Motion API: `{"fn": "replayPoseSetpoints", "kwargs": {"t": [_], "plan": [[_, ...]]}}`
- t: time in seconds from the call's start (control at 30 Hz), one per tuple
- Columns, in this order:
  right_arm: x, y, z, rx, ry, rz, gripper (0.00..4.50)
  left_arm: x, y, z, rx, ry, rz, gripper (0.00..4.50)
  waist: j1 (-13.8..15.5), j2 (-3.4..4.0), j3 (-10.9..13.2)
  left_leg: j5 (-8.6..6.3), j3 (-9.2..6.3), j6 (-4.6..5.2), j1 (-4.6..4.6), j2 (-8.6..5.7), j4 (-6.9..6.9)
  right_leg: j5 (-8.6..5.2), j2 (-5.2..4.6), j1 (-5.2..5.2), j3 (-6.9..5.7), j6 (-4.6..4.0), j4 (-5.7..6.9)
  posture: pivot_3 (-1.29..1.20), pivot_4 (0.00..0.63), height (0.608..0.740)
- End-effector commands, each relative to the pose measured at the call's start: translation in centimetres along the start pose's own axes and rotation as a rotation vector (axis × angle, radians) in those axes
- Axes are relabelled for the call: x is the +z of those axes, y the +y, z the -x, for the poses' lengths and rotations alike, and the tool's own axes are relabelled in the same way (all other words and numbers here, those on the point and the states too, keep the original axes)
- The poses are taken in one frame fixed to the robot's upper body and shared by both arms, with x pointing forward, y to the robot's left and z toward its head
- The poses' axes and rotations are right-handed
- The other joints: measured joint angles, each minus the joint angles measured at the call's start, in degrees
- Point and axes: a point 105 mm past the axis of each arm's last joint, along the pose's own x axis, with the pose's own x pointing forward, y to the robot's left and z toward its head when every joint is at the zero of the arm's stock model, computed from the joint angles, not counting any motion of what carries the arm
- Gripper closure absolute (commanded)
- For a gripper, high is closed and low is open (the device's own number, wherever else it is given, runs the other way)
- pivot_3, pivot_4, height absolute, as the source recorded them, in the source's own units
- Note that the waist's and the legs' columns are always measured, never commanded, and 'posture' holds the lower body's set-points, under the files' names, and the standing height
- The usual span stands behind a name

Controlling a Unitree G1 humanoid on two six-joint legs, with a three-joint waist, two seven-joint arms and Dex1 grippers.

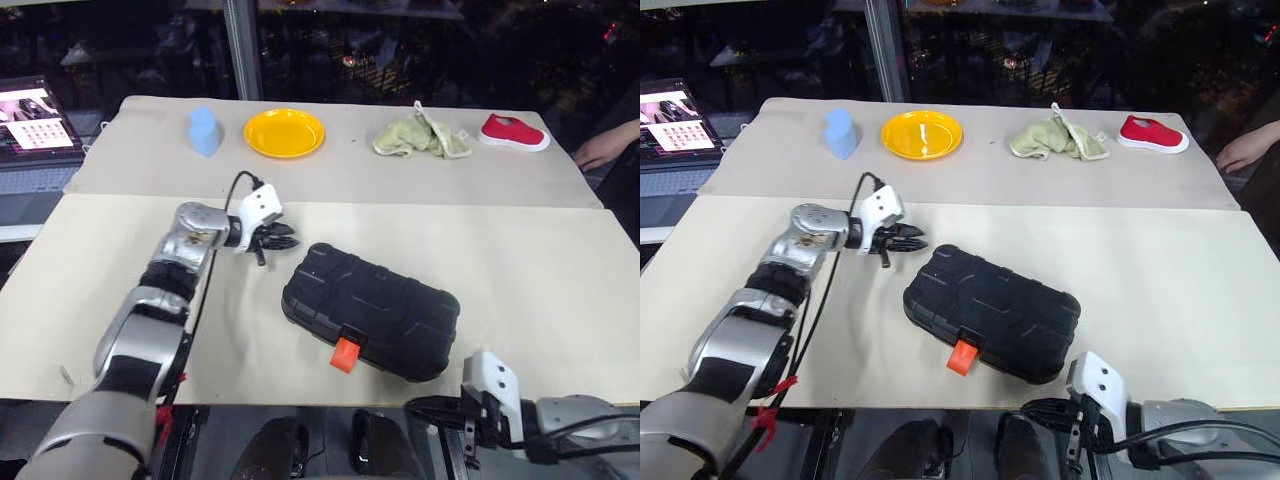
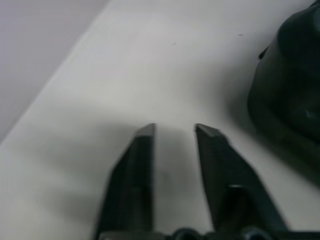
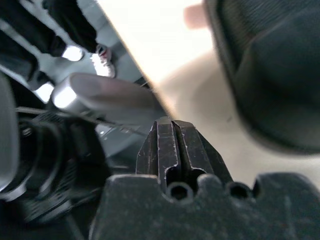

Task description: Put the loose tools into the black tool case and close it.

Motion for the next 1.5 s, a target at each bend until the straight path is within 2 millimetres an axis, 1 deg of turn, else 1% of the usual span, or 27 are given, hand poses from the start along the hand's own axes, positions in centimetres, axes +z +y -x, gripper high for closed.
{"fn": "replayPoseSetpoints", "kwargs": {"t": [0.03,0.13,0.2,0.27,0.3,0.33,0.4,0.47,0.53,0.6,0.63,0.7,0.77,0.83,0.9,0.93,0.97,1.0,1.07,1.1,1.17,1.23,1.27,1.37,1.4,1.43,1.5], "plan": [[0.0,-1.5,-0.7,-0.102,0.021,0.059,4.5,2.0,-0.2,-1.1,-0.039,-0.019,-0.089,4.21,0.05,0.0,0.0,0.0,0.0,0.0,-0.02,0.0,0.0,0.0,-0.02,0.0,0.0,0.0,0.0,0.0,0.15,0.74],[0.4,-4.1,-0.5,-0.247,0.002,0.074,4.5,2.5,-1.4,-1.4,-0.139,-0.044,-0.118,4.21,-0.26,0.0,0.0,-0.01,0.01,0.0,-0.03,0.01,0.03,0.0,-0.03,0.02,0.04,0.0,0.0,0.0,0.15,0.74],[0.9,-6.4,0.5,-0.377,-0.01,0.105,4.5,2.3,-2.8,-0.8,-0.261,-0.063,-0.126,4.21,-0.56,-0.01,0.01,-0.01,0.06,0.0,0.02,0.07,0.06,0.12,-0.12,0.07,0.12,-0.01,0.01,0.0,0.15,0.74],[1.1,-7.9,1.3,-0.464,-0.022,0.126,4.5,1.8,-3.6,-0.2,-0.321,-0.067,-0.121,4.21,-0.73,0.0,0.0,0.0,0.09,0.02,0.08,0.08,0.17,0.21,-0.02,0.17,0.08,0.0,0.03,0.0,0.15,0.74],[1.1,-8.3,1.4,-0.489,-0.026,0.126,4.5,1.5,-3.7,-0.1,-0.328,-0.066,-0.114,4.21,-0.75,0.01,0.0,0.0,0.09,0.03,0.09,0.08,0.21,0.23,-0.01,0.21,0.08,0.02,0.03,0.0,0.15,0.74],[1.2,-8.6,1.5,-0.503,-0.031,0.127,4.5,1.3,-3.9,0.0,-0.334,-0.064,-0.108,4.21,-0.76,0.02,-0.01,-0.15,0.08,0.29,0.12,0.08,0.36,0.25,-0.01,0.28,0.08,0.06,0.04,0.0,0.15,0.74],[1.6,-9.6,2.0,-0.569,-0.058,0.134,4.5,0.7,-4.7,0.3,-0.386,-0.066,-0.092,4.21,-0.54,0.03,-0.01,-0.2,0.08,0.37,0.25,0.07,0.51,0.31,-0.01,0.28,0.1,0.16,0.03,0.0,0.15,0.74],[1.7,-10.1,2.3,-0.606,-0.07,0.13,4.5,0.5,-5.4,0.6,-0.418,-0.067,-0.086,4.21,-0.38,0.05,-0.02,-0.21,0.09,0.39,0.26,0.07,0.6,0.33,0.0,0.28,0.12,0.18,0.05,0.0,0.15,0.74],[1.6,-10.2,2.3,-0.608,-0.066,0.137,4.5,0.2,-5.9,0.9,-0.433,-0.063,-0.097,4.21,-0.27,0.07,-0.03,-0.09,0.12,0.26,0.23,0.06,0.64,0.35,0.01,0.22,0.15,0.18,0.11,0.0,0.15,0.74],[1.4,-9.9,2.5,-0.593,-0.065,0.12,4.5,0.2,-5.4,1.2,-0.39,-0.053,-0.119,4.21,-0.27,0.07,-0.03,-0.06,0.12,0.31,0.06,0.06,0.63,0.36,0.05,0.19,0.17,0.17,0.16,0.0,0.15,0.74],[1.2,-9.3,2.7,-0.567,-0.057,0.106,4.5,0.6,-4.7,1.4,-0.359,-0.053,-0.128,4.21,-0.24,0.07,-0.03,-0.05,0.12,0.29,-0.07,0.06,0.63,0.36,0.07,0.08,0.17,0.16,0.17,0.0,0.15,0.74],[0.9,-8.0,3.0,-0.5,-0.043,0.083,4.5,2.1,-3.6,1.8,-0.319,-0.079,-0.116,4.21,0.06,0.1,-0.04,-0.05,0.1,0.29,-0.1,0.05,0.58,0.37,0.09,0.05,0.15,0.15,0.12,0.0,0.15,0.74],[0.3,-6.4,3.7,-0.418,-0.022,0.047,4.5,5.2,-2.8,2.2,-0.33,-0.161,-0.068,4.21,0.3,0.11,-0.04,-0.05,0.02,0.3,-0.21,0.05,0.59,0.36,0.13,0.03,0.08,0.15,0.05,0.0,0.15,0.74],[-0.1,-4.9,4.6,-0.35,0.0,0.013,4.5,8.6,-3.1,2.6,-0.395,-0.249,-0.034,4.21,0.42,0.14,-0.02,-0.07,-0.01,0.32,-0.26,0.05,0.68,0.36,0.16,0.06,0.06,0.17,0.04,0.0,0.15,0.74],[-0.4,-4.0,5.4,-0.312,0.011,-0.023,4.5,11.7,-4.6,2.4,-0.499,-0.319,-0.033,4.21,0.47,0.14,-0.02,-0.09,-0.04,0.37,-0.28,0.04,0.73,0.35,0.16,0.14,0.03,0.22,0.02,0.0,0.15,0.74],[-0.4,-3.7,5.7,-0.303,0.012,-0.033,4.5,12.5,-5.2,2.3,-0.53,-0.336,-0.034,4.21,0.28,0.16,-0.02,-0.11,-0.06,0.4,-0.27,0.04,0.77,0.34,0.16,0.17,0.02,0.24,0.02,0.0,0.15,0.74],[-0.3,-3.5,6.0,-0.301,0.0,-0.055,4.5,13.4,-6.5,1.6,-0.575,-0.348,-0.054,4.21,0.05,0.21,-0.06,-0.12,-0.02,0.42,-0.2,0.04,0.77,0.33,0.15,0.24,0.08,0.28,0.0,0.0,0.15,0.74],[-0.1,-3.4,6.2,-0.303,-0.014,-0.07,4.5,13.8,-7.7,0.8,-0.61,-0.346,-0.079,4.21,-0.01,0.26,-0.09,-0.14,0.0,0.44,-0.1,0.04,0.77,0.32,0.14,0.33,0.12,0.31,0.0,0.0,0.15,0.74],[0.3,-3.2,6.4,-0.312,-0.04,-0.092,4.5,13.4,-10.7,-1.7,-0.67,-0.304,-0.147,4.21,-0.15,0.36,-0.14,-0.16,0.01,0.45,0.06,0.05,0.76,0.3,0.12,0.5,0.17,0.34,0.0,0.0,0.15,0.74],[0.4,-3.1,6.4,-0.316,-0.045,-0.096,4.5,12.9,-11.6,-2.7,-0.682,-0.277,-0.164,4.21,-0.2,0.39,-0.16,-0.16,0.02,0.44,0.11,0.08,0.74,0.29,0.12,0.58,0.19,0.33,0.0,0.0,0.15,0.74],[0.8,-2.9,6.3,-0.33,-0.053,-0.093,4.5,11.5,-12.9,-4.9,-0.656,-0.211,-0.208,4.21,-0.39,0.45,-0.19,-0.17,0.02,0.41,0.19,0.11,0.72,0.29,0.12,0.64,0.26,0.32,0.01,0.0,0.15,0.74],[1.3,-2.7,6.2,-0.351,-0.078,-0.099,4.5,9.7,-13.5,-6.8,-0.611,-0.137,-0.251,4.21,-0.4,0.45,-0.18,-0.36,0.06,0.69,0.22,0.19,0.71,0.3,-0.04,0.62,0.35,0.28,0.04,0.0,0.15,0.74],[1.4,-2.6,6.2,-0.36,-0.09,-0.105,4.5,8.8,-13.6,-7.5,-0.595,-0.102,-0.264,4.21,-0.27,0.45,-0.18,-0.35,0.05,0.68,0.22,0.21,0.71,0.31,-0.01,0.6,0.34,0.24,0.04,0.0,0.15,0.74],[1.5,-2.4,6.2,-0.395,-0.099,-0.114,4.5,6.3,-13.5,-8.2,-0.57,-0.013,-0.36,4.21,-0.14,0.53,-0.25,-0.39,-0.04,0.59,0.54,0.27,0.7,0.31,-0.07,0.99,0.31,0.22,-0.02,0.0,0.15,0.74],[1.4,-2.4,6.3,-0.407,-0.097,-0.113,4.5,5.8,-13.4,-8.2,-0.57,0.0,-0.378,4.21,-0.14,0.57,-0.29,-0.59,-0.04,0.42,0.78,0.28,0.68,0.24,-0.11,1.24,0.3,0.29,-0.05,0.0,0.15,0.74],[1.4,-2.4,6.3,-0.42,-0.096,-0.111,4.5,5.6,-13.3,-8.2,-0.571,0.006,-0.387,4.21,-0.16,0.6,-0.32,-0.62,-0.04,0.45,0.91,0.27,0.68,0.02,-0.19,1.37,0.3,0.63,-0.08,0.0,0.15,0.74],[1.3,-2.6,6.5,-0.455,-0.104,-0.109,4.5,5.3,-13.2,-8.3,-0.569,0.007,-0.393,4.21,-0.2,0.6,-0.33,-0.71,-0.04,0.56,1.18,0.24,0.68,-0.25,-0.36,1.54,0.27,0.9,-0.1,0.0,0.15,0.74]]}}
